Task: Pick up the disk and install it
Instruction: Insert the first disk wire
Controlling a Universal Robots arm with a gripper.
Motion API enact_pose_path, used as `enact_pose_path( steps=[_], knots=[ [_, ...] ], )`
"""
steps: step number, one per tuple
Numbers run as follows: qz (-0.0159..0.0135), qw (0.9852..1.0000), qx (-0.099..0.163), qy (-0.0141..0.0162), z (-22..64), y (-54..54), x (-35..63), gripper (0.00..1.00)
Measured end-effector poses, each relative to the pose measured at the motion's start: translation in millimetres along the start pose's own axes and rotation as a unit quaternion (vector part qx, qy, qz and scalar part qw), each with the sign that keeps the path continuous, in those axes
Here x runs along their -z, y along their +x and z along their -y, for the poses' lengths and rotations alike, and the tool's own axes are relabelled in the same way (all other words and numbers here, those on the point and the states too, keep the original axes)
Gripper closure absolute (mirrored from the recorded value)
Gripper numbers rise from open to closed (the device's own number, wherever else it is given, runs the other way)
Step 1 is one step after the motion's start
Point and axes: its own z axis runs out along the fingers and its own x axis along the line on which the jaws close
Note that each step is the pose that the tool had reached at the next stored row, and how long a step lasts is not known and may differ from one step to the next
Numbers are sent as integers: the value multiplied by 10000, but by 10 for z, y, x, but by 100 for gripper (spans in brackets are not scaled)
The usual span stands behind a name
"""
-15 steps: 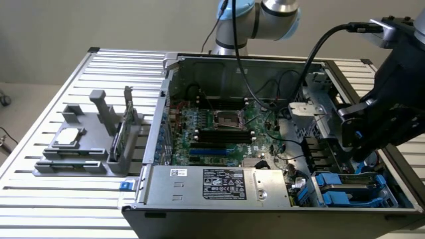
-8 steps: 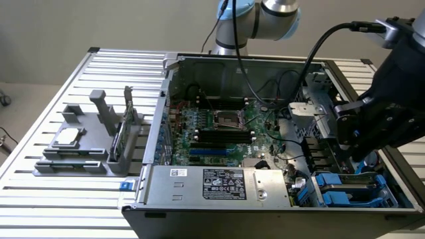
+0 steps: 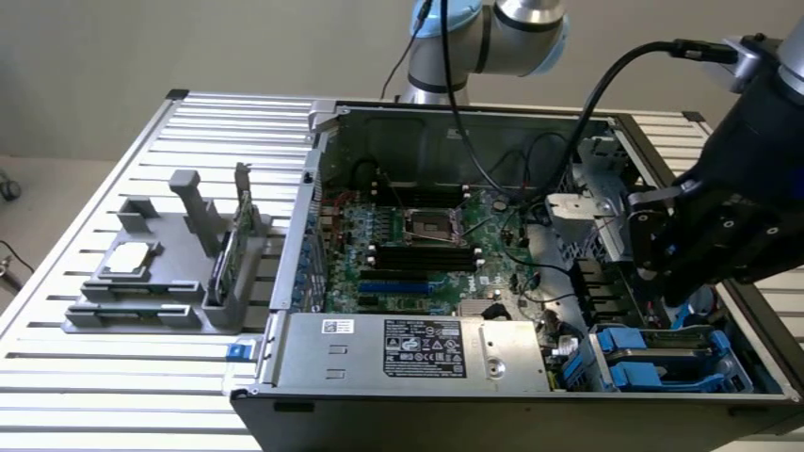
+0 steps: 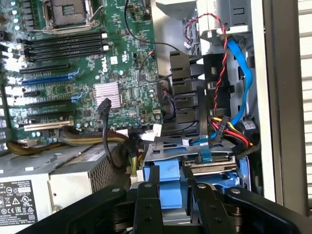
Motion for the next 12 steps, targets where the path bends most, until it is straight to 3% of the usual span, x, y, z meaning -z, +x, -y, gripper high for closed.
enact_pose_path(
  steps=[5,12],
  knots=[
    [-1,9993,-374,-36,0,0,-11,69],
    [0,9960,-888,-77,0,-1,-24,69]
  ],
)
